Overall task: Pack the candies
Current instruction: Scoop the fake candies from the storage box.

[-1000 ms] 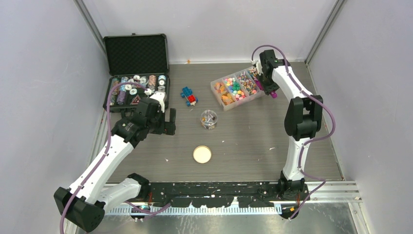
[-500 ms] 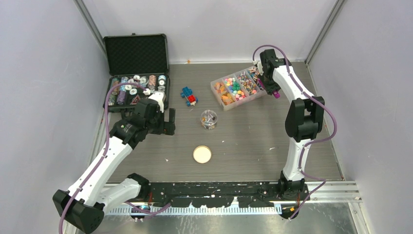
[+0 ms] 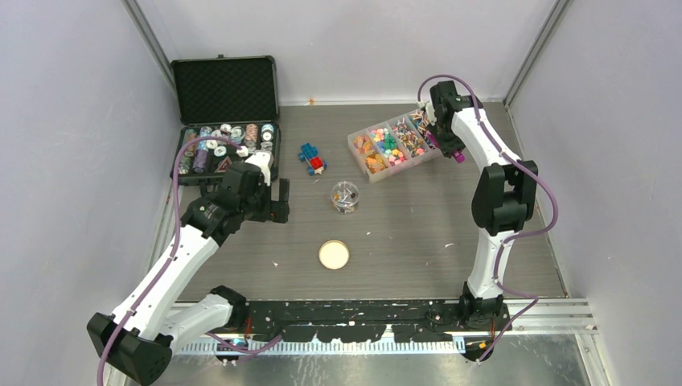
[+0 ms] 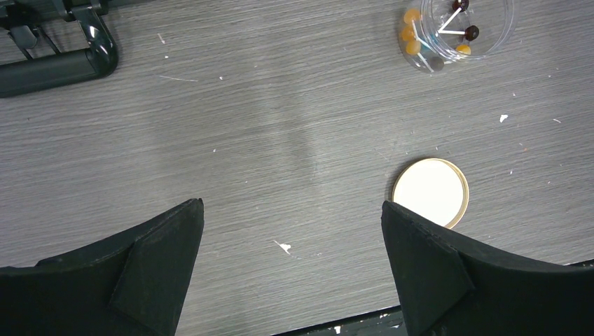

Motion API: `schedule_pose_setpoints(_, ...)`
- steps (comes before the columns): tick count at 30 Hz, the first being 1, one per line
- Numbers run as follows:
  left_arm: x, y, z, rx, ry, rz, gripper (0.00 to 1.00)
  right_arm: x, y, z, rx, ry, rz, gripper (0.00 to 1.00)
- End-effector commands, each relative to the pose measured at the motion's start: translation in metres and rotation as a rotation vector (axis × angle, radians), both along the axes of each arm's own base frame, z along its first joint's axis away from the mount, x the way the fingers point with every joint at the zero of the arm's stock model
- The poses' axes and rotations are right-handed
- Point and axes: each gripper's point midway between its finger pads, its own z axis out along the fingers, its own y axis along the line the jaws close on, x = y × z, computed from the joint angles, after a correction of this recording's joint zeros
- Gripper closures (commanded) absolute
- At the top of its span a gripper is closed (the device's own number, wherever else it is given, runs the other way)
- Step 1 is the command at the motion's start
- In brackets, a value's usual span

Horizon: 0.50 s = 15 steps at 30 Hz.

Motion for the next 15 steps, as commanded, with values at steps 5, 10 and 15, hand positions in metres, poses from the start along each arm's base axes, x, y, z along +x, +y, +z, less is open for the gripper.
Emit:
schedule_pose_setpoints(5,0.003,-0.003,0.007,-0.011,-0.037,-0.019,0.00,-0.010,-0.003,0.027,-0.007,-0.018,0.010,1.00)
schedule_pose_setpoints(10,0.004,-0.003,0.008,-0.013,-0.039,-0.017,0.00,-0.005,-0.003,0.021,-0.014,0.012,0.010,0.99)
schedule_pose_setpoints(15,0.004,-0.002,0.007,-0.009,-0.037,-0.013,0.00,0.002,-0.002,0.018,-0.013,0.024,0.007,1.00)
